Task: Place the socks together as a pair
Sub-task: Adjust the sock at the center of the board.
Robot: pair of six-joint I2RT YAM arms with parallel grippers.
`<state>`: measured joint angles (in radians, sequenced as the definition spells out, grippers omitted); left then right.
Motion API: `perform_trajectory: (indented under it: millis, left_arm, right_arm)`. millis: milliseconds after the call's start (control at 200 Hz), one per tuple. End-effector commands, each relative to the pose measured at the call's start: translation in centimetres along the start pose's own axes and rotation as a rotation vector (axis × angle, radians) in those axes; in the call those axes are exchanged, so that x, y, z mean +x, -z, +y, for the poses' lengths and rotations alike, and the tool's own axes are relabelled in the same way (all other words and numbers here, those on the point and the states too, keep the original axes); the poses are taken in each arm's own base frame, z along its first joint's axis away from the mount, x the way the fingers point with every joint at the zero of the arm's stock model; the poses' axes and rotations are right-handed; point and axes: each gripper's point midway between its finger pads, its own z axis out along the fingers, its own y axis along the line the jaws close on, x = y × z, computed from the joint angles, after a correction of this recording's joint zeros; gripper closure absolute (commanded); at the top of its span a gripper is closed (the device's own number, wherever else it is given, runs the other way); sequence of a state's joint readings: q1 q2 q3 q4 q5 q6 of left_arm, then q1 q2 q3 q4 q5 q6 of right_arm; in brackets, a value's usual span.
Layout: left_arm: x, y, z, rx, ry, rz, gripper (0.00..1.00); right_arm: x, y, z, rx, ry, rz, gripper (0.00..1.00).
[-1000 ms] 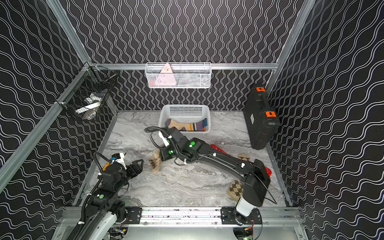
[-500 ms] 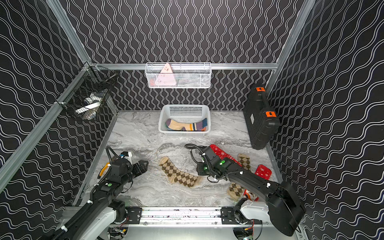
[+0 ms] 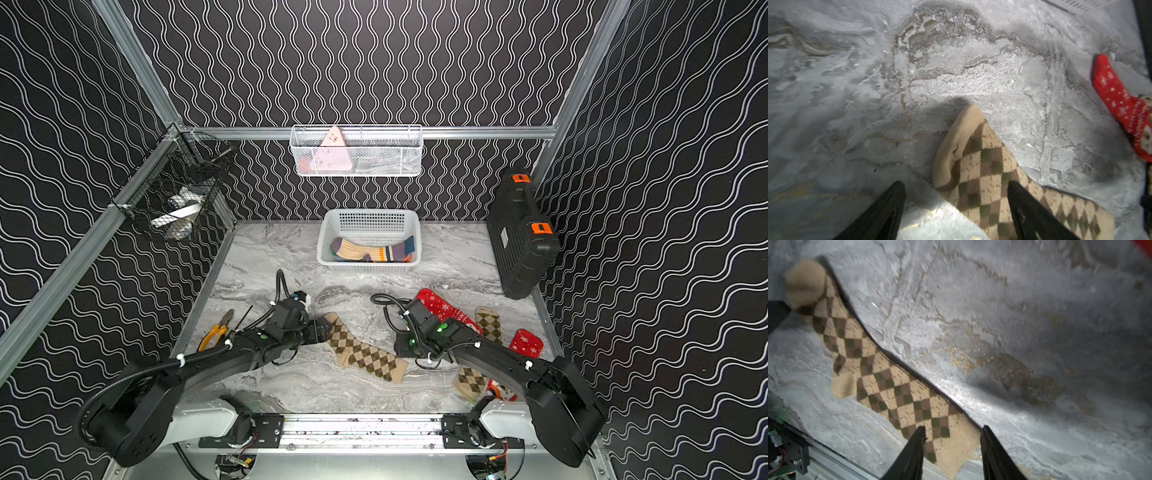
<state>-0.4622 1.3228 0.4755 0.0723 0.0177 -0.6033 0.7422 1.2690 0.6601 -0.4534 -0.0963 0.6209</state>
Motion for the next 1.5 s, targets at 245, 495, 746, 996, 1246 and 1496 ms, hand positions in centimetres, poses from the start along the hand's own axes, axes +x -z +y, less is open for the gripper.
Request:
perform_trajectory:
  millis: [245, 495, 746, 996, 1246, 1496]
  left_arm:
    - [-1.7, -0.1, 0.8, -0.069, -0.016, -0.086, 0.29]
    - [-2.3, 2.0, 1.0, -0.072, -0.008, -0.143, 0.25]
    - [-2.9, 4.3, 1.2, -0.064, -0.002, -0.201, 0.24]
    - [-2.5, 4.6, 1.3, -0.054, -0.001, -0.206, 0.23]
    - [-2.0, 3.6, 0.3, 0.003, 0.002, -0.175, 0.16]
    - [-2.1, 4.5, -2.3, 0.045, -0.062, -0.218, 0.16]
  right_arm:
    - [3.2, -2.6, -0.5, 0.022, -0.049, 0.097, 0.67]
    - [1.3, -2.7, -1.3, 0.112, -0.008, 0.065, 1.0]
    - [-6.3, -2.9, -2.5, 0.307, 0.081, 0.013, 1.0]
    - [-11.3, -4.2, -2.8, 0.377, 0.09, -0.006, 1.0]
    - [-11.9, -0.3, -3.2, 0.398, 0.051, -0.056, 0.55]
    - [-6.0, 4.8, -9.3, 0.472, -0.142, -0.06, 0.46]
